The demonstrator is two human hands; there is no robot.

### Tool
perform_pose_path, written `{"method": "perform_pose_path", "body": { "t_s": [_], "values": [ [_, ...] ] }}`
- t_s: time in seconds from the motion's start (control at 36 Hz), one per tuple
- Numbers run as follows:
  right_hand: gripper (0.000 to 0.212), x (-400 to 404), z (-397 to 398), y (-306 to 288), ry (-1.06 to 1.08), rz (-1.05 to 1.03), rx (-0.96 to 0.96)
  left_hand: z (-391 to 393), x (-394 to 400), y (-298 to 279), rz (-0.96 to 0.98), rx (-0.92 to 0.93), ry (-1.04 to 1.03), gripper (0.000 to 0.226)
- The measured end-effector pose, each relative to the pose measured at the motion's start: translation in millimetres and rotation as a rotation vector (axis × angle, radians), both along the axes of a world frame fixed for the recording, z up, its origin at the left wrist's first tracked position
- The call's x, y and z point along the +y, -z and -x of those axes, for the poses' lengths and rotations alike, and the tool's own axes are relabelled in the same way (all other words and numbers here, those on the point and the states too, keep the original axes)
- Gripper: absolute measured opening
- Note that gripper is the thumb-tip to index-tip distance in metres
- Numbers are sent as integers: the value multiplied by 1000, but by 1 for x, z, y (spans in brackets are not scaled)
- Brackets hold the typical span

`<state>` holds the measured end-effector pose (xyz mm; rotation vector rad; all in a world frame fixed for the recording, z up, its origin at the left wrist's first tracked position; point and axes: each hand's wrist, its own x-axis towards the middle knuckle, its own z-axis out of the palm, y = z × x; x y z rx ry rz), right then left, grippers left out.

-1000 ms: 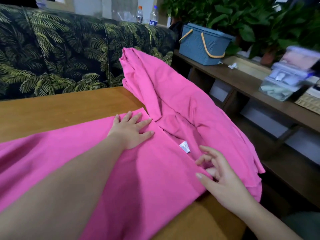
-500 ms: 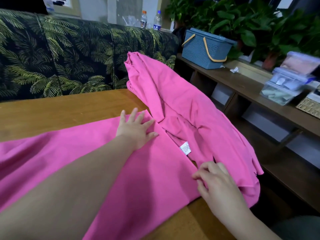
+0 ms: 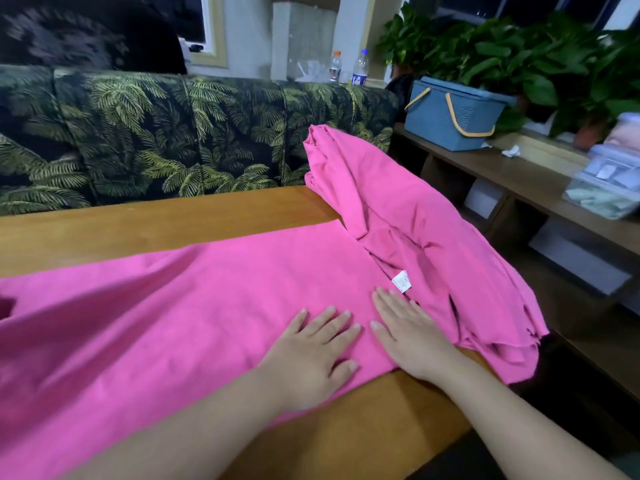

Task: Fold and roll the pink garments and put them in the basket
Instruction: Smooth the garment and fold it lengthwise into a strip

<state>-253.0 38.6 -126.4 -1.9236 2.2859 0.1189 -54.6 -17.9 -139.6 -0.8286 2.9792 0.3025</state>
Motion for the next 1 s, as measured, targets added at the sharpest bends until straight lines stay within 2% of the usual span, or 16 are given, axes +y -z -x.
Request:
{"method": "perform_pose_path", "body": {
  "t_s": [0.06, 0.14, 0.17, 0.19, 0.25, 0.33, 0.5, 0.58, 0.64, 0.69, 0.72, 0.75, 0.81, 0.83, 0.94, 1.0],
  "values": [
    [62, 0, -3, -4, 18, -50, 38, -19, -4, -2, -24, -4, -40, 78],
    [64, -4, -9, -10, 95, -105, 81, -53, -21, -2, 13, -16, -189, 111],
    [64, -6, -14, -13, 129, -122, 106, -65, -28, -2, 28, -33, -266, 116],
    [64, -10, -20, -15, 158, -134, 136, -77, -34, -3, 43, -52, -346, 113],
    [64, -21, -39, -19, 177, -126, 172, -99, -46, -7, 61, -85, -516, 91],
    [69, -44, -81, -27, 58, -59, 76, -124, -58, -10, 74, -109, -679, 64],
    [64, -104, -173, -26, -192, 50, -187, -137, -61, -7, 39, -49, -687, 59],
    [58, -127, -195, -17, -193, 118, -248, -146, -61, -5, 33, -27, -620, 87],
    [57, -135, -196, -9, -177, 123, -235, -160, -66, -1, 156, -14, -582, 81],
    [57, -138, -193, -2, -165, 104, -190, -178, -71, -8, 347, -9, -584, 50],
    [58, -139, -192, 0, -156, 100, -179, -186, -77, -11, 451, -5, -609, 43],
    [59, -140, -192, 0, -143, 101, -174, -195, -82, -16, 468, -46, -682, 50],
    [59, -145, -197, -3, -106, 113, -151, -212, -95, -29, 372, -102, -826, 62],
    [58, -148, -201, -6, -87, 118, -131, -218, -101, -36, 282, -99, -904, 58],
    [51, -167, -225, -15, -88, 147, -166, -242, -128, -57, -179, 219, -988, 30],
    [45, -176, -238, -16, -145, 217, -270, -258, -135, -57, -277, 363, -987, 25]
  ]
}}
